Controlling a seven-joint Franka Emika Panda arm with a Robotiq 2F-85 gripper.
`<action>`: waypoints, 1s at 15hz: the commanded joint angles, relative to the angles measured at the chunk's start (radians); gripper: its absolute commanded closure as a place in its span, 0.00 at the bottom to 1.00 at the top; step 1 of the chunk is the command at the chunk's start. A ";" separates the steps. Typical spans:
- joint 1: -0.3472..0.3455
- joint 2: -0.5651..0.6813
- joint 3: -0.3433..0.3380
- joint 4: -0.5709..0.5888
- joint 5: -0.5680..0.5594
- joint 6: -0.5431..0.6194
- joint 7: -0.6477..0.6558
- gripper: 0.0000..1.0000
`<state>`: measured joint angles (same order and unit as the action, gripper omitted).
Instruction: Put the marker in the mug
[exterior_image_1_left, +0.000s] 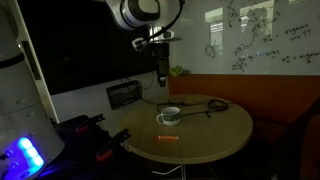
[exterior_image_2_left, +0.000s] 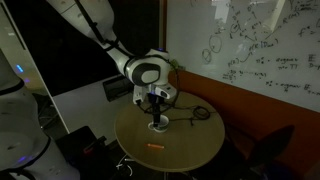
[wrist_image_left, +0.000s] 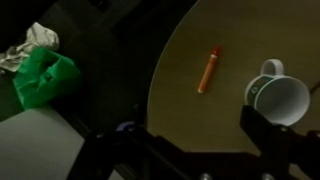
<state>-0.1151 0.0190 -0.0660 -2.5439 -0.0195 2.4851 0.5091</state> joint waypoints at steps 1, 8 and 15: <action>0.031 0.161 -0.010 0.037 0.003 0.088 0.130 0.00; 0.171 0.564 -0.098 0.191 0.082 0.339 0.225 0.00; 0.245 0.824 -0.126 0.402 0.204 0.358 0.202 0.00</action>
<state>0.0820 0.7766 -0.1572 -2.1990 0.1401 2.8195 0.7125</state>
